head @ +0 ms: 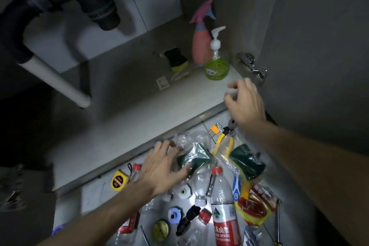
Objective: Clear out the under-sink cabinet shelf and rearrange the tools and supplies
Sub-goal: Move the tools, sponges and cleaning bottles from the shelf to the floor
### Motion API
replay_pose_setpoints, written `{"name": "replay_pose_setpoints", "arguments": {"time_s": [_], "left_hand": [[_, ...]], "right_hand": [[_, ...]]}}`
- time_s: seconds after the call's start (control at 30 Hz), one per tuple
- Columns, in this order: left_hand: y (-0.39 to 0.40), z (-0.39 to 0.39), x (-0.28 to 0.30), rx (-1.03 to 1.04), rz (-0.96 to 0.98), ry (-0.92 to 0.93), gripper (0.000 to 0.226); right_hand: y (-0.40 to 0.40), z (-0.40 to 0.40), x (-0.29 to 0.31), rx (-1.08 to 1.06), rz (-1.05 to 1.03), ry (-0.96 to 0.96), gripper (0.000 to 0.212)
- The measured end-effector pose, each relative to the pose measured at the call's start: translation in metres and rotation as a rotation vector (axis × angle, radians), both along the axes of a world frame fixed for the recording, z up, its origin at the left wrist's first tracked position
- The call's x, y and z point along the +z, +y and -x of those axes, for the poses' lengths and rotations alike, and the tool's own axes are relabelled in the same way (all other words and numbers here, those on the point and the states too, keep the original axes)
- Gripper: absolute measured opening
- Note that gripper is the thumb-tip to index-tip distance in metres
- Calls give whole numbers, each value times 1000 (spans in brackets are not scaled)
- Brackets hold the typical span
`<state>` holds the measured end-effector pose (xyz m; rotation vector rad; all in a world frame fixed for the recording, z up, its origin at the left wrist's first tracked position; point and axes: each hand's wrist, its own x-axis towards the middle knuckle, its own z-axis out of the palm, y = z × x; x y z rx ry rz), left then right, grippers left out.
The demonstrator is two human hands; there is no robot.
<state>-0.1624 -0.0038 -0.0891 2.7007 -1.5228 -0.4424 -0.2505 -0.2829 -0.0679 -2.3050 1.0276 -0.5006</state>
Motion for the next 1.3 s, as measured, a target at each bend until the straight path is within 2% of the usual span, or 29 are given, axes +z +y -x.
{"name": "replay_pose_setpoints", "arguments": {"time_s": [0.13,0.2,0.33,0.47,0.57,0.63,0.7,0.77,0.93,1.07,1.2,1.3], "left_hand": [[-52,-44,31,60,300,20,36],[-95,-77,45,126,372,33,26],[-182,-141,48,239,325,74,47],[-244,-185,21,366,344,227,76],[-257,-204,-10,463,194,178,83],[-249,-208,-28,467,212,153,69],[-236,-205,-35,455,394,149,41],[-221,-196,-31,432,504,157,25],[-174,-163,-2,473,666,190,34],[-106,-124,16,396,762,127,26],[-29,-75,27,308,769,158,23],[24,-37,33,325,701,135,24]], "right_hand": [[-46,-44,47,24,-61,0,55],[-57,-62,61,51,-111,28,72],[-59,-89,57,46,-179,23,84],[-58,-113,46,-1,-134,-27,83],[-64,-124,39,11,-87,0,72],[-66,-126,33,11,-43,18,64],[-66,-126,30,3,-6,28,57],[-65,-127,32,-19,-15,13,52],[-61,-119,36,-38,-28,5,57],[-43,-96,40,-34,-20,-72,45],[-12,-70,52,-21,-6,-179,41],[23,-47,65,-22,-59,-230,39]]}}
